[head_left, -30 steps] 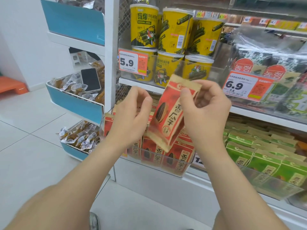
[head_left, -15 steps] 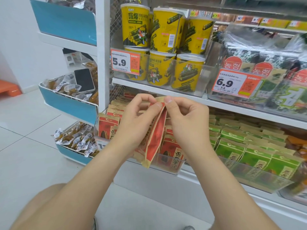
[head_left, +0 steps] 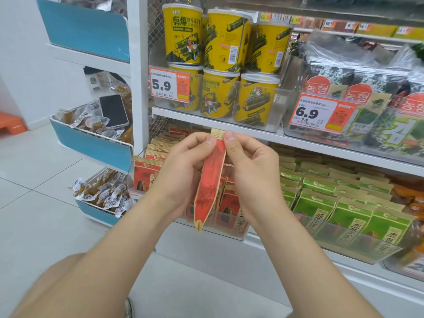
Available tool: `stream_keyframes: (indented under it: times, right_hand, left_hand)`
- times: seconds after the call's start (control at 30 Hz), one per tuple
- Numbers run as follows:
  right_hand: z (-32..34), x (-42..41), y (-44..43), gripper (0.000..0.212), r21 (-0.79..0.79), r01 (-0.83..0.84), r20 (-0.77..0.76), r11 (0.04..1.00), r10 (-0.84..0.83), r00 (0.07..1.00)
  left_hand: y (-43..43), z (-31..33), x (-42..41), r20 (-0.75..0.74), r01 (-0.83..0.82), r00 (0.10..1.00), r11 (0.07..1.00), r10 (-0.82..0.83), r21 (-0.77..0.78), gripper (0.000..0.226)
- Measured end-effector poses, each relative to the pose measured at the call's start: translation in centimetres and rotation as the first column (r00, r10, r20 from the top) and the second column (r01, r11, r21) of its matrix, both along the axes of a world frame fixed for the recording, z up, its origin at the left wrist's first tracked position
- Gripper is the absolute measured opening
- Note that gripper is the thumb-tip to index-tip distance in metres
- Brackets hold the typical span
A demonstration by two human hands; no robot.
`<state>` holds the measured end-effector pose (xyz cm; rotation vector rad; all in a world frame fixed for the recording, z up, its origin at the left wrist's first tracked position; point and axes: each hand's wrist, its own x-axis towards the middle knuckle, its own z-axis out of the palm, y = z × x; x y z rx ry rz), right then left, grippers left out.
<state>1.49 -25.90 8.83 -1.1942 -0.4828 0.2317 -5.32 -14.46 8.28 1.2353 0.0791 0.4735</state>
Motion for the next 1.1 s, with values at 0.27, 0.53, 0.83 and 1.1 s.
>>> stream_keyframes:
  times: [0.27, 0.53, 0.83, 1.1]
  right_hand:
    - [0.3, -0.1, -0.4, 0.017, -0.034, 0.042, 0.142, 0.999, -0.036, 0.989]
    - [0.6, 0.6, -1.5, 0.024, -0.432, -0.155, 0.235, 0.888, 0.277, 0.932]
    - [1.1, 0.4, -1.2, 0.016, -0.276, -0.107, 0.114, 0.955, 0.143, 0.983]
    - [-0.2, 1.6, -1.0, 0.023, -0.372, 0.143, 0.412, 0.917, 0.025, 0.911]
  left_hand:
    - [0.4, 0.1, -0.3, 0.042, 0.063, 0.997, 0.994, -0.059, -0.091, 0.022]
    - [1.1, 0.4, -0.3, 0.038, -0.134, 0.989, 0.967, 0.145, -0.216, 0.046]
    - [1.3, 0.6, -0.8, 0.011, -0.120, 0.993, 0.990, 0.120, 0.070, 0.029]
    - [0.6, 0.8, -1.8, -0.006, -0.122, 0.991, 0.926, 0.133, 0.356, 0.041]
